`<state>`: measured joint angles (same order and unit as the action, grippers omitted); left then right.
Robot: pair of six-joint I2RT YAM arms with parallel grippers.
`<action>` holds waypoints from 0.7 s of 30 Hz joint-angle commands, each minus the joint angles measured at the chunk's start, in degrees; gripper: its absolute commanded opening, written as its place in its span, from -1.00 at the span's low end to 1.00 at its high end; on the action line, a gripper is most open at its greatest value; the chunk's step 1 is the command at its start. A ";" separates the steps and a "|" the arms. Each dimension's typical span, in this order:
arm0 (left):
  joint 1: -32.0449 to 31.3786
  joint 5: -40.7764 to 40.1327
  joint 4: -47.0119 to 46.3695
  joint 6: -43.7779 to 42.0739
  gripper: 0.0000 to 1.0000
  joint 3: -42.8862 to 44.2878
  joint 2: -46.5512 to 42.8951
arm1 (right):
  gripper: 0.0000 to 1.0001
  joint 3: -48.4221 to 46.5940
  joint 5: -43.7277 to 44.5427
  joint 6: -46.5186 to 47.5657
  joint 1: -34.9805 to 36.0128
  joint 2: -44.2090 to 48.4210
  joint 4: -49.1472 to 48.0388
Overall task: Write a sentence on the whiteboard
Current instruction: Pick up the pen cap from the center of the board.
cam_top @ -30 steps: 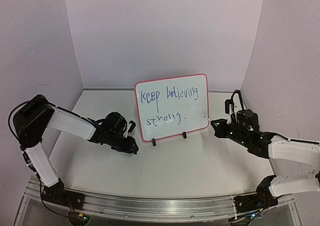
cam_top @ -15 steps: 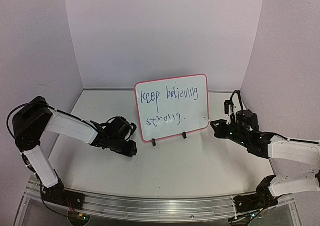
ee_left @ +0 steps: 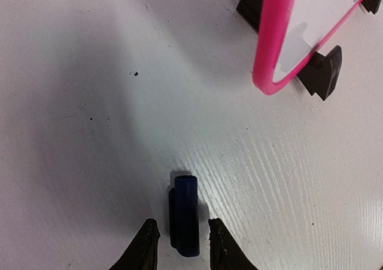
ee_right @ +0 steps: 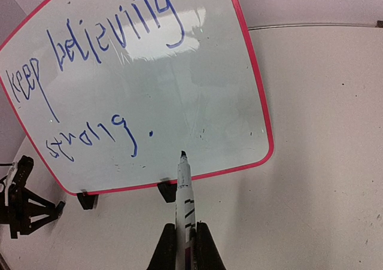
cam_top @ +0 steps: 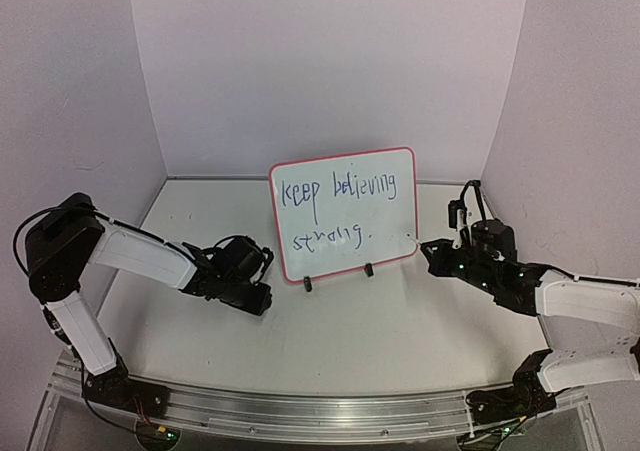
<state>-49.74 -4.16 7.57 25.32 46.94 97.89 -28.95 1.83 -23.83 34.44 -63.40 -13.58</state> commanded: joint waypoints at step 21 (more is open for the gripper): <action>-3.44 -6.29 8.52 -0.47 -1.00 -0.02 0.35 | -1.00 -5.39 -6.40 2.20 0.22 -0.24 4.49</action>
<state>-52.93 -9.21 11.53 25.34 48.34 98.37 -29.63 0.36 -23.57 34.44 -63.57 -12.19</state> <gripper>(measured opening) 0.111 0.066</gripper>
